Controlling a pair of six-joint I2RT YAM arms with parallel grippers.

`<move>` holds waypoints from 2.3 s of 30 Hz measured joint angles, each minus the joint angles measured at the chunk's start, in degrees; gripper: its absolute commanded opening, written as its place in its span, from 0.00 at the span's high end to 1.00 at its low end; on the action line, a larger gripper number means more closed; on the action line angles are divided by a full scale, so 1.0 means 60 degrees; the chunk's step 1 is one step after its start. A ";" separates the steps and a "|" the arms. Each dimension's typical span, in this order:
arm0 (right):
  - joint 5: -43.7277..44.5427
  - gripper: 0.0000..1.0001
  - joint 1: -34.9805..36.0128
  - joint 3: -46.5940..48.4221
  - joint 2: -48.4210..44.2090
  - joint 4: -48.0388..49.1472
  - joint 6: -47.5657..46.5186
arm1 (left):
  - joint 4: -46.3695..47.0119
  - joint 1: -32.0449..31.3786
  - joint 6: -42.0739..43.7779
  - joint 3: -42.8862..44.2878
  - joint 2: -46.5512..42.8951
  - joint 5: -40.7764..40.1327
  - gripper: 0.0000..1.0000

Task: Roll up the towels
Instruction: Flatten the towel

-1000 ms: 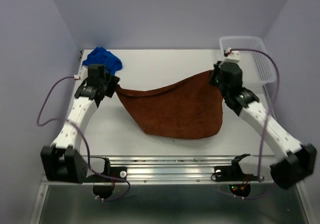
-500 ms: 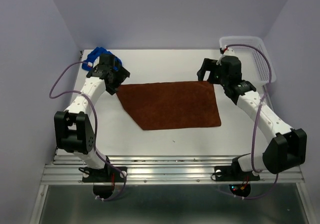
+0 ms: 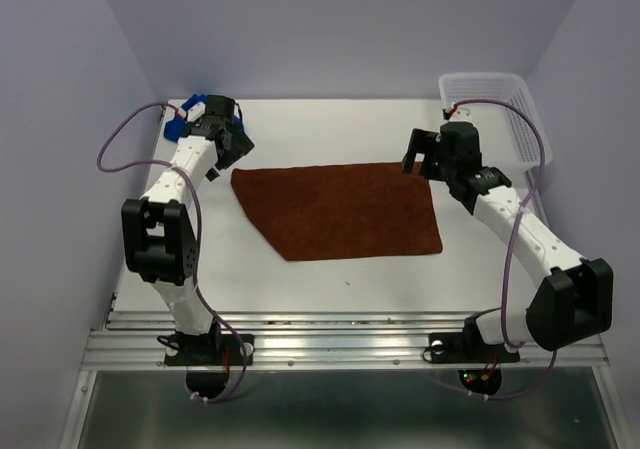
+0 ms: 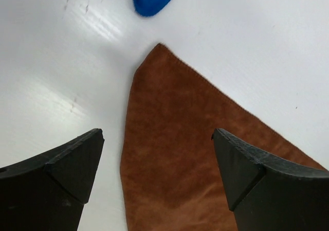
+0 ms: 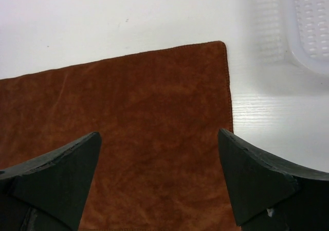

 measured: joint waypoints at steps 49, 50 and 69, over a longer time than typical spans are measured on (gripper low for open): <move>0.0761 0.00 0.0000 0.1399 0.2947 -0.0299 -0.0412 | 0.1417 0.0940 0.1632 0.2018 0.4324 0.1257 1.00; 0.0783 0.00 0.0000 0.1523 0.3071 -0.0299 -0.0412 | 0.1417 0.0940 0.1632 0.2018 0.4320 0.1253 1.00; 0.2973 0.03 -0.0011 0.6393 0.8134 -0.1566 0.0302 | 0.1869 0.0940 0.1953 0.1246 0.3847 0.1224 1.00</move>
